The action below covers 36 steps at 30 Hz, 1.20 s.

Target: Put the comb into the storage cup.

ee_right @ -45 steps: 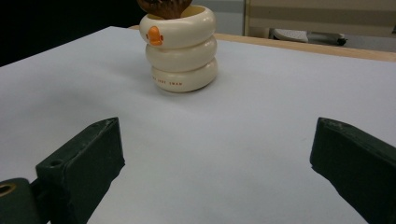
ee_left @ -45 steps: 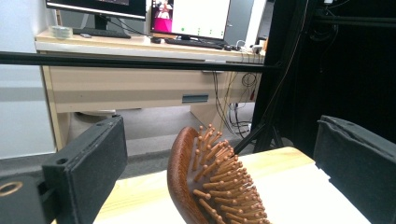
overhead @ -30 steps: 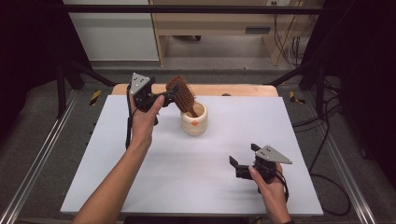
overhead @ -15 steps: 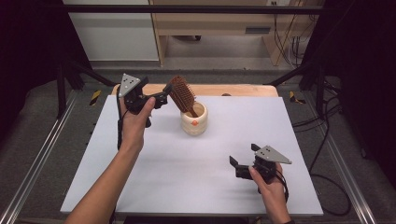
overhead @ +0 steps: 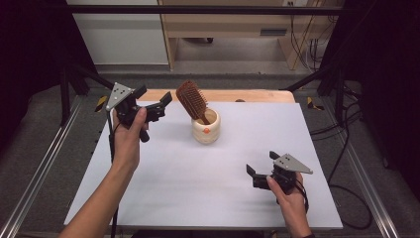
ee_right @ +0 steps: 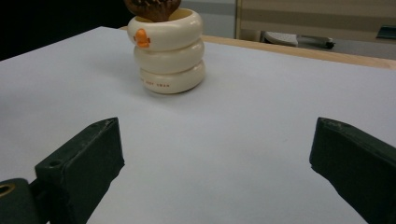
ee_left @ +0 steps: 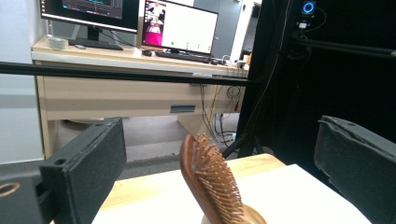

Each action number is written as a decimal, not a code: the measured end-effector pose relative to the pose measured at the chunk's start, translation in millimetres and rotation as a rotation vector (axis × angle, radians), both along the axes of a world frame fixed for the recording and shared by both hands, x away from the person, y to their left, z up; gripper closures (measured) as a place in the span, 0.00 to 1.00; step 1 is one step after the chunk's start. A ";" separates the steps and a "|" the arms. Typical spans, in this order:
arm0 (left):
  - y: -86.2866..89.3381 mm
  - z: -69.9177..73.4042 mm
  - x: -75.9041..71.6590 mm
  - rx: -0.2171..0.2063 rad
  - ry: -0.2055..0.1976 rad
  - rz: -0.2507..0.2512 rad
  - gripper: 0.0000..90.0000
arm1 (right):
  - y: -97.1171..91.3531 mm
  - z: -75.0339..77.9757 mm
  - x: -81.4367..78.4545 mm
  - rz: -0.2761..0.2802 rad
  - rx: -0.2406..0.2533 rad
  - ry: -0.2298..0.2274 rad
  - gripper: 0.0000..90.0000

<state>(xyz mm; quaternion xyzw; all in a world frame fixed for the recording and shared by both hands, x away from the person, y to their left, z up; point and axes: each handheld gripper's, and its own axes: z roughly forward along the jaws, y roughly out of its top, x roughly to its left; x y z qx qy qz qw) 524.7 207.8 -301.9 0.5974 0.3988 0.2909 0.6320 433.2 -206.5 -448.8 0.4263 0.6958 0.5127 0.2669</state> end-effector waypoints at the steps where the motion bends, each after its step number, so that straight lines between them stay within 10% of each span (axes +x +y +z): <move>1: 1.2 0.8 -3.0 0.004 -0.001 -0.001 0.03 | -1.4 0.4 0.1 -0.007 0.005 -0.004 0.04; 24: 43.8 14.7 -41.0 0.024 -0.044 0.000 0.03 | -18.8 5.4 -2.6 -0.040 0.025 -0.052 0.05; 36: 65.1 -2.7 -59.0 0.036 -0.069 0.009 0.03 | -27.8 5.7 -4.5 0.007 0.004 -0.055 0.04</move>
